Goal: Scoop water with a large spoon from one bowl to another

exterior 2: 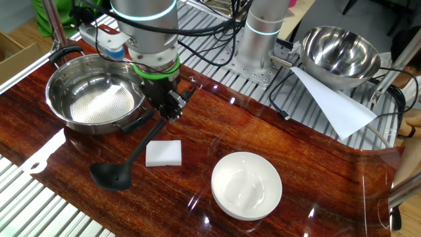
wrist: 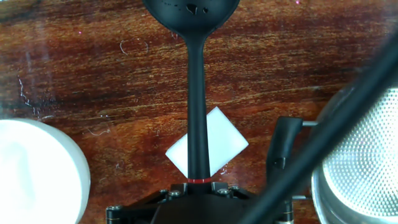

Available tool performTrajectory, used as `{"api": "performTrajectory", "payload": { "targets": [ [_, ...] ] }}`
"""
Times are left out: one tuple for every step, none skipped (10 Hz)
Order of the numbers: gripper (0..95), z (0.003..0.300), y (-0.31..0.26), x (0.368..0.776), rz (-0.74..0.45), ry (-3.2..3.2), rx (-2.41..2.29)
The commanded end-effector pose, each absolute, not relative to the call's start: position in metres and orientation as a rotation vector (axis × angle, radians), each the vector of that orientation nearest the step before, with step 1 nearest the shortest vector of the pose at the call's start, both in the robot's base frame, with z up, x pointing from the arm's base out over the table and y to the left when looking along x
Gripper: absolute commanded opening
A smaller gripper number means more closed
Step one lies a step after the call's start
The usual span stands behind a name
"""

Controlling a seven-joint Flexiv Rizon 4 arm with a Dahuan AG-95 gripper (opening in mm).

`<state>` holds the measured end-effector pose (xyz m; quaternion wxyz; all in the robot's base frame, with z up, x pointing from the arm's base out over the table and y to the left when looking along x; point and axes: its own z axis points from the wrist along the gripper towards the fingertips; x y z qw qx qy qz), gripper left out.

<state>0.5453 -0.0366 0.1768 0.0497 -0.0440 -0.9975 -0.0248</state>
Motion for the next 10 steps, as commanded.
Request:
{"api": "performTrajectory", "payload": {
  "targets": [
    [0.0,0.187,-0.040,0.542,-0.075,-3.032,-0.116],
    [0.0,0.191,-0.043,0.541,-0.078,-3.033,-0.109],
    [0.0,0.195,-0.050,0.537,-0.084,-3.036,-0.092],
    [0.0,0.200,-0.059,0.532,-0.087,-3.037,-0.077],
    [0.0,0.204,-0.064,0.527,-0.083,-3.040,-0.063],
    [0.0,0.210,-0.071,0.519,-0.080,-3.042,-0.049],
    [0.0,0.213,-0.077,0.512,-0.080,-3.043,-0.038],
    [0.0,0.217,-0.083,0.505,-0.082,-3.044,-0.028],
    [0.0,0.218,-0.086,0.502,-0.085,-3.044,-0.023],
    [0.0,0.220,-0.096,0.493,-0.087,-3.045,0.003]
  ]
}}
